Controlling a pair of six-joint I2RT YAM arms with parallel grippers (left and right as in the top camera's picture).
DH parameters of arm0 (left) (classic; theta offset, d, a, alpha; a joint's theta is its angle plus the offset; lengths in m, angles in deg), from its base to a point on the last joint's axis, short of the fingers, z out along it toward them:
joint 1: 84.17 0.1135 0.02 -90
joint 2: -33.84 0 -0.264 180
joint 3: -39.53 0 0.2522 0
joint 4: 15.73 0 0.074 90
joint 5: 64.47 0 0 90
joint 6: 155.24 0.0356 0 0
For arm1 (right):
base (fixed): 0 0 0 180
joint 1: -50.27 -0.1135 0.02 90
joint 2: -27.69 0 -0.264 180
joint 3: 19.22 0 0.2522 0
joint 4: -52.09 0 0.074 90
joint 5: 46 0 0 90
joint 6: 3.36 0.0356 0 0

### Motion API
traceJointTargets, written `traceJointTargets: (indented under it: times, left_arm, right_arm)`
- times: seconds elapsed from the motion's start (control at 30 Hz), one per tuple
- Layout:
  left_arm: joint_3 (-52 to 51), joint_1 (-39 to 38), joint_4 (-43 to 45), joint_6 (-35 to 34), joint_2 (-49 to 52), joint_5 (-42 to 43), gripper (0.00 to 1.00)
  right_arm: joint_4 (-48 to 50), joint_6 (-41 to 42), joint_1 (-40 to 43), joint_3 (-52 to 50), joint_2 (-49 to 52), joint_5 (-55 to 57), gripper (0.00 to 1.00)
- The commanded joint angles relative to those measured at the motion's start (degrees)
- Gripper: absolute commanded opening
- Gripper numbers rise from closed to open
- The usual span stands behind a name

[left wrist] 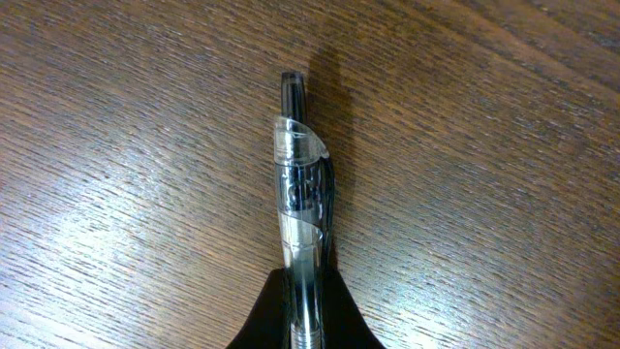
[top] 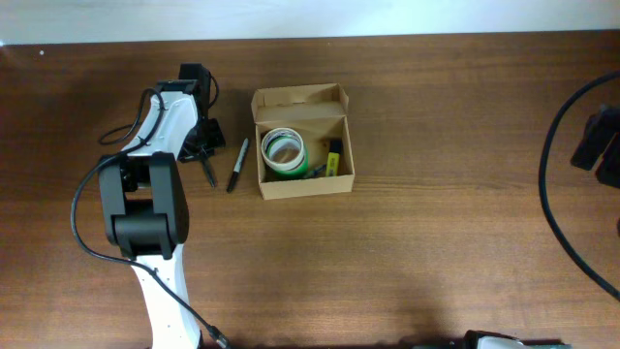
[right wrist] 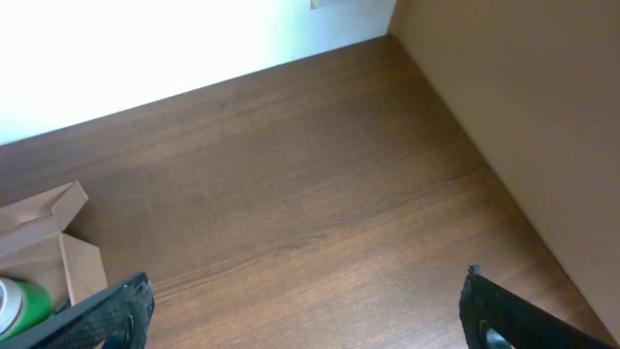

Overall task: Pack container
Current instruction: 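Move the left gripper to the clear pen and align to grasp, then grasp the clear pen with the left gripper and lift it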

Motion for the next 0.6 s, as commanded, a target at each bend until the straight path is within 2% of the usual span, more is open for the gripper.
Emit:
traceJointTargets:
  times: [0.0, 0.23, 0.43, 0.57]
  left_arm:
    - [-1.2, 0.5, 1.0, 1.7, 3.0, 0.0, 0.02]
    - [2.6, 0.5, -0.3, 5.9, 1.1, 0.0, 0.02]
    - [7.9, 0.4, -0.9, 9.9, -5.6, 0.0, 0.02]
    - [10.4, 0.1, -0.7, 15.6, -11.3, 0.2, 0.02]
  right_arm:
    - [-0.3, -0.3, 0.3, 0.0, -0.5, 1.1, 0.99]
    - [-0.3, -0.3, 0.3, 0.0, -0.5, 1.1, 0.99]
    - [-0.3, -0.3, 0.3, 0.0, -0.5, 1.1, 0.99]
    - [-0.3, -0.3, 0.3, 0.0, -0.5, 1.1, 0.99]
